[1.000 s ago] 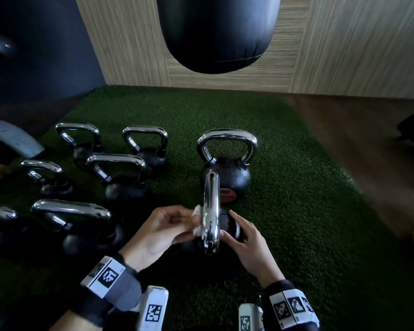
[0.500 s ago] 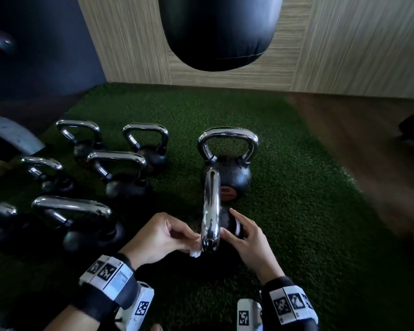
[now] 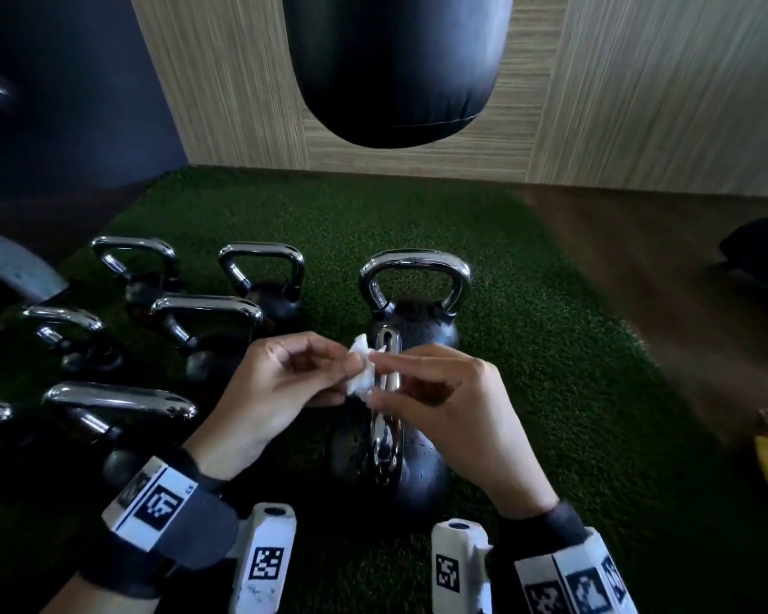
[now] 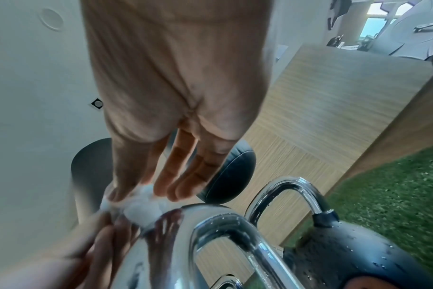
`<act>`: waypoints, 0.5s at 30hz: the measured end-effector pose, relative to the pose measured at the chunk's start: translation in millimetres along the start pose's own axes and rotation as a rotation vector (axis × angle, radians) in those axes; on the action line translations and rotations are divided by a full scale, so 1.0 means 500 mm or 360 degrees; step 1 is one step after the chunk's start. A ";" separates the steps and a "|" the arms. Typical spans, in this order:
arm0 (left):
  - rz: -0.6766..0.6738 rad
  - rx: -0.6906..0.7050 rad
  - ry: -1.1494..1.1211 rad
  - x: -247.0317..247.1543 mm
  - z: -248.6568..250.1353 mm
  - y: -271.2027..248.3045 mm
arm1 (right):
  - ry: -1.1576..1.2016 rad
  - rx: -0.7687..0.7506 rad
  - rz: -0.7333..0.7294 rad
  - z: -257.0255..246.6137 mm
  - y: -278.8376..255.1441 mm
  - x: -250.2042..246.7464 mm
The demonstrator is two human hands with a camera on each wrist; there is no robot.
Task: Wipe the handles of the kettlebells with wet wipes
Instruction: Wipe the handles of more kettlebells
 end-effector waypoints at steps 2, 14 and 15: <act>-0.0039 -0.0007 -0.0017 0.011 0.011 0.013 | 0.0044 -0.0032 0.0079 -0.007 0.011 -0.002; -0.0040 -0.0164 0.0144 0.001 -0.028 0.067 | 0.0270 0.0214 0.0201 0.056 0.084 -0.044; -0.0005 -0.0198 0.0226 -0.013 -0.049 0.069 | 0.0210 0.0273 0.0262 0.082 0.087 -0.050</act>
Point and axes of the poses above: each hand's wrist, its own y-axis towards the middle knuckle, its own x-axis out of the palm, z = x × y, the point moved 4 cm from there along y, towards the middle knuckle, and after that the axes turned 12 degrees about x, right-handed, at the moved point
